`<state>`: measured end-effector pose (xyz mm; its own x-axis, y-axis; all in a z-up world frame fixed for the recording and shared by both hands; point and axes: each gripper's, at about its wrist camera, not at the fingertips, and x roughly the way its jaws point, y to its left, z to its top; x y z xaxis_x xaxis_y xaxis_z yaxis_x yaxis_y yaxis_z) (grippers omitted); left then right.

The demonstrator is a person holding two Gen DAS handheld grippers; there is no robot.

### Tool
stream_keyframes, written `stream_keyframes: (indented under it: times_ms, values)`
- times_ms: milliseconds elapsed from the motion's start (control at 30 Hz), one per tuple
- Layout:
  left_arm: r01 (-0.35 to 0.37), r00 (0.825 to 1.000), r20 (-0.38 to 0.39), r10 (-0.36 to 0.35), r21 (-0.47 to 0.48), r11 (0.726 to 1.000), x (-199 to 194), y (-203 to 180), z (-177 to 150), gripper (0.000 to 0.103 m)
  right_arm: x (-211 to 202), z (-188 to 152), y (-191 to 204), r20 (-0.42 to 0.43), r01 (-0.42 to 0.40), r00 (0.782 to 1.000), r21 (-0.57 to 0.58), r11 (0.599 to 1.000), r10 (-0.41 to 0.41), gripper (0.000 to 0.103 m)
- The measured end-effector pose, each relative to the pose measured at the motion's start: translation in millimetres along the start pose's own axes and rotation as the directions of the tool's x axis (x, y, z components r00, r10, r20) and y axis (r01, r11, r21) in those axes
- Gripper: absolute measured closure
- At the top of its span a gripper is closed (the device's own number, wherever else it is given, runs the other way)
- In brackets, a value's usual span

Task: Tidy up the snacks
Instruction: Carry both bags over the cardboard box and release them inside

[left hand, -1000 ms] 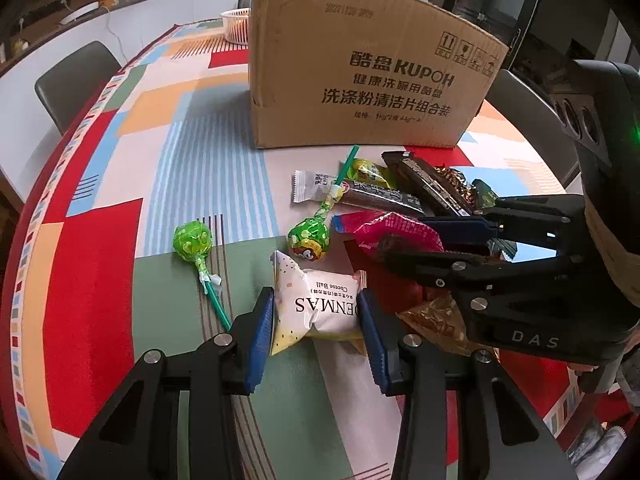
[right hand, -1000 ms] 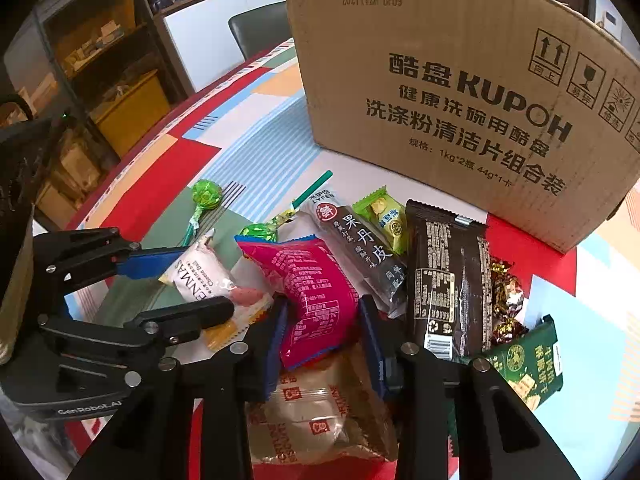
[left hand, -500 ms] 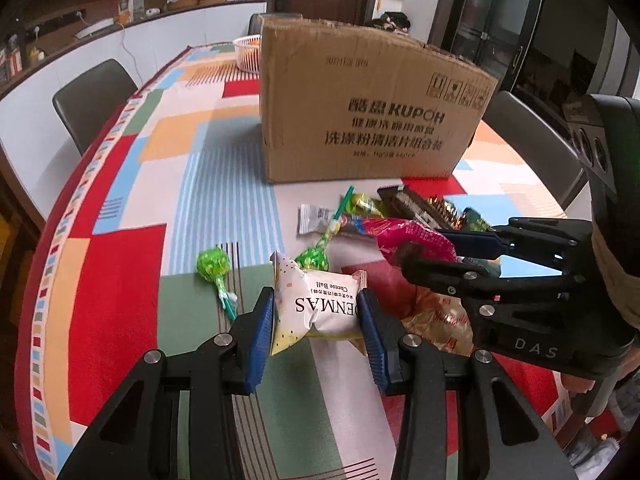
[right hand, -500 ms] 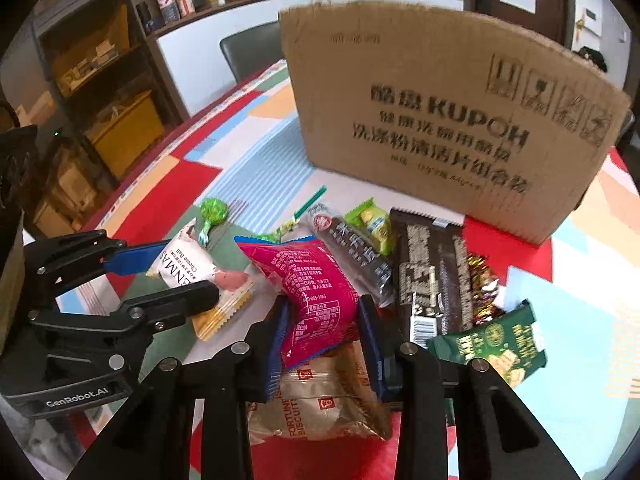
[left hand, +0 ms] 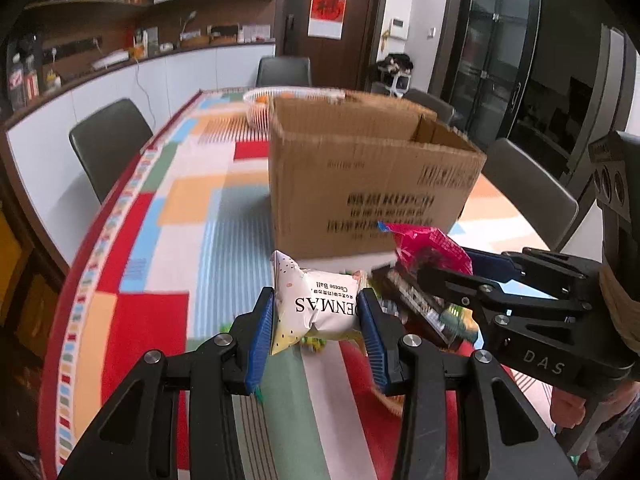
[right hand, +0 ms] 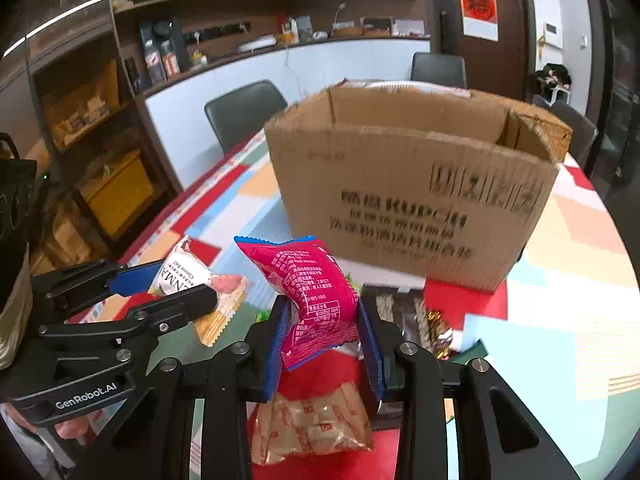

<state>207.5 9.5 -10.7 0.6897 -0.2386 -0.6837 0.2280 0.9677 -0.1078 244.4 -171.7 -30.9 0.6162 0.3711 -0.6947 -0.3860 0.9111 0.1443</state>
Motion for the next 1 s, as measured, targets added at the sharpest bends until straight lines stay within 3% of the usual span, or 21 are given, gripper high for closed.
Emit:
stream_keyframes:
  times_ms: [533,1000]
  values:
    - [0.029,0.98,0.198,-0.034,0.031,0.999,-38.9,-18.1,65.2,0.062,-49.3,45.8,-6.5,0.186,0.029,0.982,0.037,0.999,-0.035,0.068]
    - [0.016,0.967,0.252,-0.032,0.065,0.998,-34.7,-27.4,116.9,0.062,-70.4,92.1,-27.6,0.294,0.095,0.95,0.059,0.994,-0.108,0.068]
